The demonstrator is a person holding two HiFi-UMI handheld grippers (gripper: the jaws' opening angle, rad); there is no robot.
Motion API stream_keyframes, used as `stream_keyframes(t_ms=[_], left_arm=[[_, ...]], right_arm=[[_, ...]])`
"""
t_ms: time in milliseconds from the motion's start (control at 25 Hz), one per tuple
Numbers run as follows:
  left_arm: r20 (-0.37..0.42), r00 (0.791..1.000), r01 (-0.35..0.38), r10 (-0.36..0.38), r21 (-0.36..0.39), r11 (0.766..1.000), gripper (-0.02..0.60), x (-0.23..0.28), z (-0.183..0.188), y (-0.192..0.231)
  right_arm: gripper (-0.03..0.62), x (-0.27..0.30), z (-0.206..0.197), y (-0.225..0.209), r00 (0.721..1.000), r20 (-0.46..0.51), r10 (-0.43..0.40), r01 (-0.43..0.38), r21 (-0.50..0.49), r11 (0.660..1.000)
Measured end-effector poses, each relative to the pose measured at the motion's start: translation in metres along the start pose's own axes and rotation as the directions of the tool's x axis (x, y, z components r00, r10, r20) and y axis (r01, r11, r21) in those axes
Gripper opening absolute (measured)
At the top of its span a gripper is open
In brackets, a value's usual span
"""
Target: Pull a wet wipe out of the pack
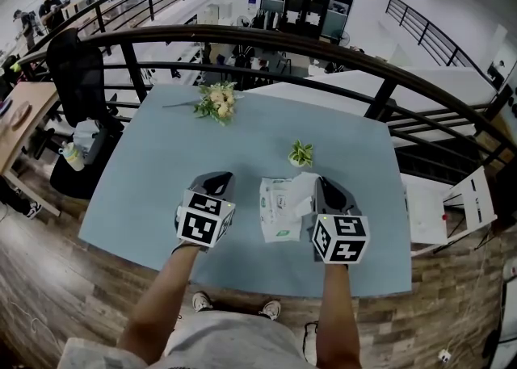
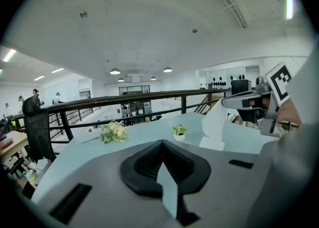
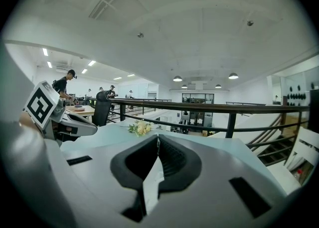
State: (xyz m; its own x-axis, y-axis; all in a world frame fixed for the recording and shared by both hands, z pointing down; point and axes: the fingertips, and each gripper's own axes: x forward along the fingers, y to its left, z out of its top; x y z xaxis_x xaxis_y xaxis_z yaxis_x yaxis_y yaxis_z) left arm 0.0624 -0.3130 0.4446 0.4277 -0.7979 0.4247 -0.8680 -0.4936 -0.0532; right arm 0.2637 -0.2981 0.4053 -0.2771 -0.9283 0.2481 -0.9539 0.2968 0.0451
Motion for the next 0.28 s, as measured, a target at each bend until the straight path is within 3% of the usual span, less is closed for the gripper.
stream_keyframes(t_ms=[280], left_arm=[[-0.005,1.000,0.000,0.000,-0.002,1.000,-0.006,0.0001,-0.0029,0.0000]], right_arm=[[0.005,0.0000,0.0001,0.0006,1.000,0.004,0.003,-0.003,0.003,1.000]])
